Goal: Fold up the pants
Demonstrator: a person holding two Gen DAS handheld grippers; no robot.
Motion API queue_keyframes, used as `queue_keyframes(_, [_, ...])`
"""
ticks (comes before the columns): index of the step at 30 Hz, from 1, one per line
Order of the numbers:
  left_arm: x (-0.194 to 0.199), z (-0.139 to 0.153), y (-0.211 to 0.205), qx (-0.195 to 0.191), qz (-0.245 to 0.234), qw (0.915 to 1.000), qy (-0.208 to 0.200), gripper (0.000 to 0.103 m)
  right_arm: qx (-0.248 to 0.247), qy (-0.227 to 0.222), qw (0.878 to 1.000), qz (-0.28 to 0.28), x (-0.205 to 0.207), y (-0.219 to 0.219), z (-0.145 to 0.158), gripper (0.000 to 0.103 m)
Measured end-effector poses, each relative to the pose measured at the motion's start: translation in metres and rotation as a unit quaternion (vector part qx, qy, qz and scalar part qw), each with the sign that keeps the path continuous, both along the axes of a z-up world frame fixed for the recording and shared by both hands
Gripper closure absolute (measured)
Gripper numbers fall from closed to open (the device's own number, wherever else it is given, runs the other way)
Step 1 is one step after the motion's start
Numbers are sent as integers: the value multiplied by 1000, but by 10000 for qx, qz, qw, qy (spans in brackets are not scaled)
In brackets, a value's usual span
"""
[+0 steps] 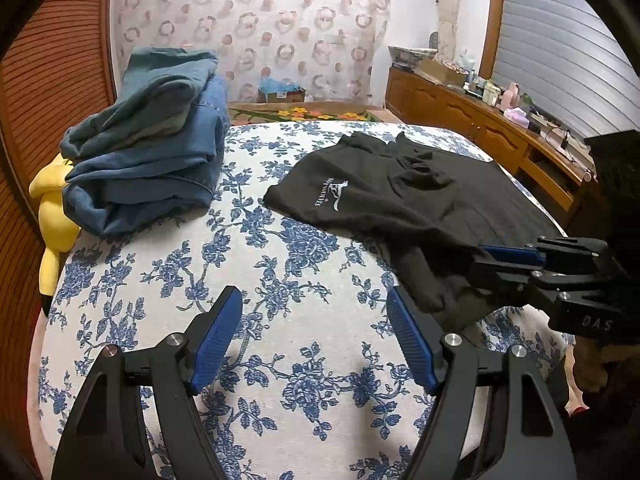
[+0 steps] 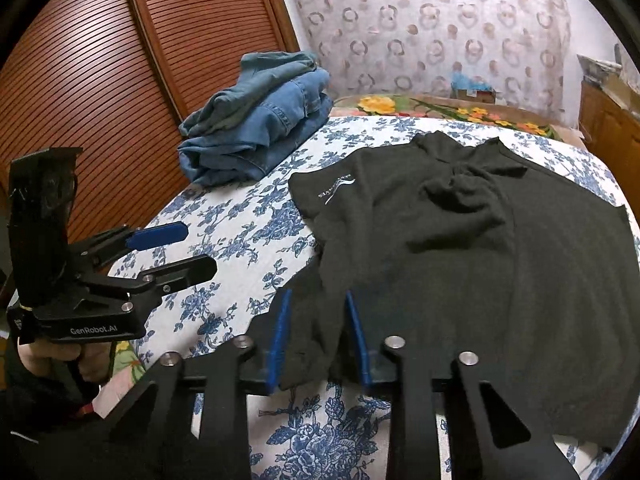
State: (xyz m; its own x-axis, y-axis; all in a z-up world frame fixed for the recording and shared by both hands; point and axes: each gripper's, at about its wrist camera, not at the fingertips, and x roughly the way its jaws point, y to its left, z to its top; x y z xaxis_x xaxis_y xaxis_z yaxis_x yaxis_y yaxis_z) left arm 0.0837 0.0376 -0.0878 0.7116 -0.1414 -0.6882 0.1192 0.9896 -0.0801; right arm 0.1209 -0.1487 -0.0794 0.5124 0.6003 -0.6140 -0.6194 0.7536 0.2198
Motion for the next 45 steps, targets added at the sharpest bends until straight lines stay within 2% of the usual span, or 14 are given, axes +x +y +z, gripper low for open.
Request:
queue_keyframes(4, [0,-2,-6,13,-60,10000,25,28,-5,-123,9999,104,-3,7,1,93])
queue_keyframes(7, [0,-2,-12,33,-126,9999,39,28,-52,-338,9994,90,-7,5,6,98])
queue_keyframes(15, [2,6,-27,89,-308,9995,-47,28,19,-769,9968,-214,-14,-31,27,101])
queue_keyframes(20, [5,5,-34,94,-394,9992,-54,28,251,-566,9976,-319,-16,-44,26,101])
queue_keyframes(23, [5,1,-35,112,-408,9991,4,28,245,-533,9976,-371,-20,-37,23,94])
queue_keyframes(24, [5,0,-36,115,-414,9991,25,28,250,-520,9978,-341,-20,-32,22,87])
queue_keyframes(25, [5,-2,-35,116,-416,9991,41,28,269,-493,9980,-298,-21,-28,21,76])
queue_keyframes(27, [4,-3,-35,100,-413,9991,65,28,269,-436,9984,-231,-22,-20,20,63])
queue_keyframes(36, [1,-7,-32,56,-374,9992,106,28,25,-62,9999,-98,-12,4,5,62])
queue_keyframes(38, [0,-8,-32,56,-368,9992,112,28,17,56,10000,-10,-9,5,0,67])
queue_keyframes(40, [1,-8,-33,58,-369,9992,122,28,-25,119,9998,129,-7,8,-2,90])
queue_keyframes(42, [1,-8,-35,73,-383,9992,120,28,-41,80,9997,207,-3,8,0,96])
queue_keyframes(45, [2,-8,-40,139,-441,9988,141,28,-29,-143,9997,184,-4,-2,8,99])
